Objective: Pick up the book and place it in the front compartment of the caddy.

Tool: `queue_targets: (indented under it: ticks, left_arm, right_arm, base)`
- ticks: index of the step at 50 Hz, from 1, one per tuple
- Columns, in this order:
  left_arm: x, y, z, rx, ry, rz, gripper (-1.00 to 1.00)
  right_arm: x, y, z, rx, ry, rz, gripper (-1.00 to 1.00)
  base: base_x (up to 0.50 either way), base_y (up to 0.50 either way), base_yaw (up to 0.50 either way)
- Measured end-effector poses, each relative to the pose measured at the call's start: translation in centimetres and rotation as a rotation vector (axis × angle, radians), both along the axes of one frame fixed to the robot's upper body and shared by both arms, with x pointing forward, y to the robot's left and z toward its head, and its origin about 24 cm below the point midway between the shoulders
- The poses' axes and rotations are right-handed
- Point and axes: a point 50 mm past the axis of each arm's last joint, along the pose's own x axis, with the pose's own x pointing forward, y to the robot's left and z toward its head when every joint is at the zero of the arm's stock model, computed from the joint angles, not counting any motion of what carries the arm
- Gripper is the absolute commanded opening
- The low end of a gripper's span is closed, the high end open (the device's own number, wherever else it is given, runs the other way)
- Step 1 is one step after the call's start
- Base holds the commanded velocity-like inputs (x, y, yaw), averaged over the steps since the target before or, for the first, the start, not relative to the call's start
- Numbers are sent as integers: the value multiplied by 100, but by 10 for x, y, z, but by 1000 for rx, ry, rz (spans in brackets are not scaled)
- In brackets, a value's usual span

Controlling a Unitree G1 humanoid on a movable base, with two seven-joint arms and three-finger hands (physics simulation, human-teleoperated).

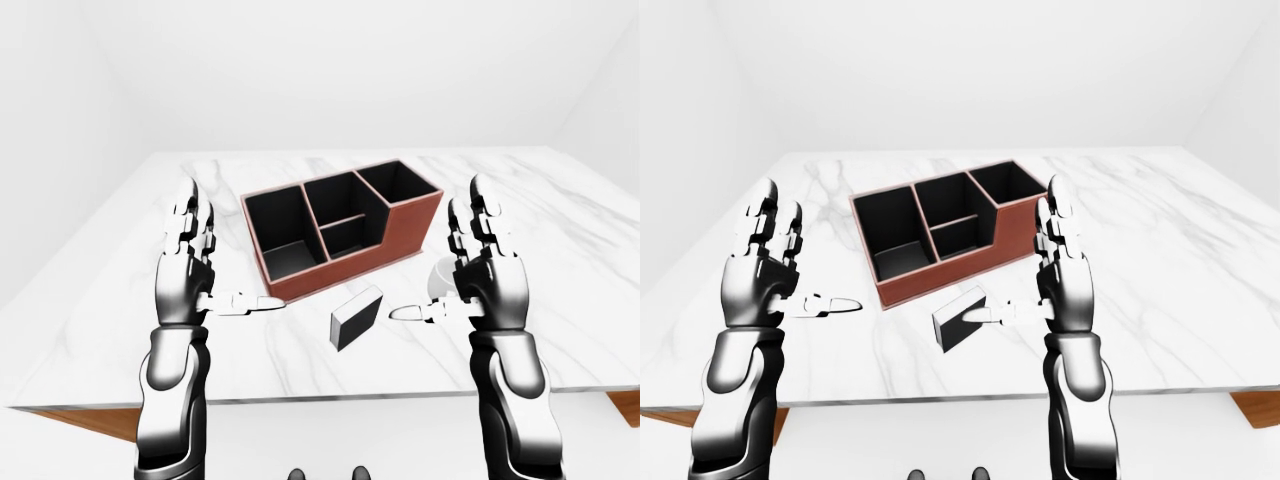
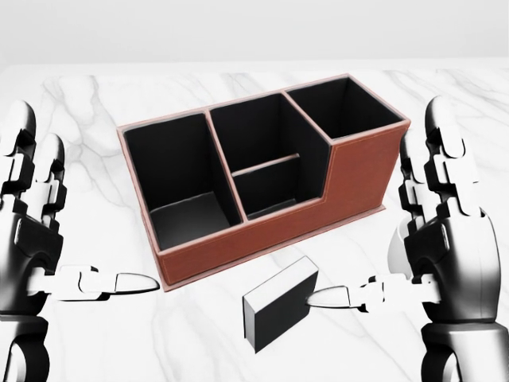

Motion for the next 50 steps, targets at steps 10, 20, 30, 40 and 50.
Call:
queue_targets:
  ticks: [10, 20, 30, 40, 50]
  left_arm:
    - [0, 0, 0, 0, 2, -1, 100]
    - [0, -1, -2, 1, 7, -2, 100]
    - [1, -1, -2, 0, 8, -5, 100]
    - [0, -1, -2, 1, 11, -5, 100]
    - [0, -1, -3, 1, 11, -6, 100]
  right_arm:
    - [-2, 0, 2, 11, -10, 11, 100]
    - [-3, 0, 3, 15, -15, 19, 100]
    - [-1, 4, 0, -12, -1, 24, 100]
    - [-3, 5, 1, -13, -6, 37, 100]
    - [-4, 5, 3, -25, -14, 34, 100]
  base:
    - [45, 0, 0]
    - [50, 0, 0]
    - [10, 0, 0]
    - [33, 0, 0]
    - [5, 0, 0]
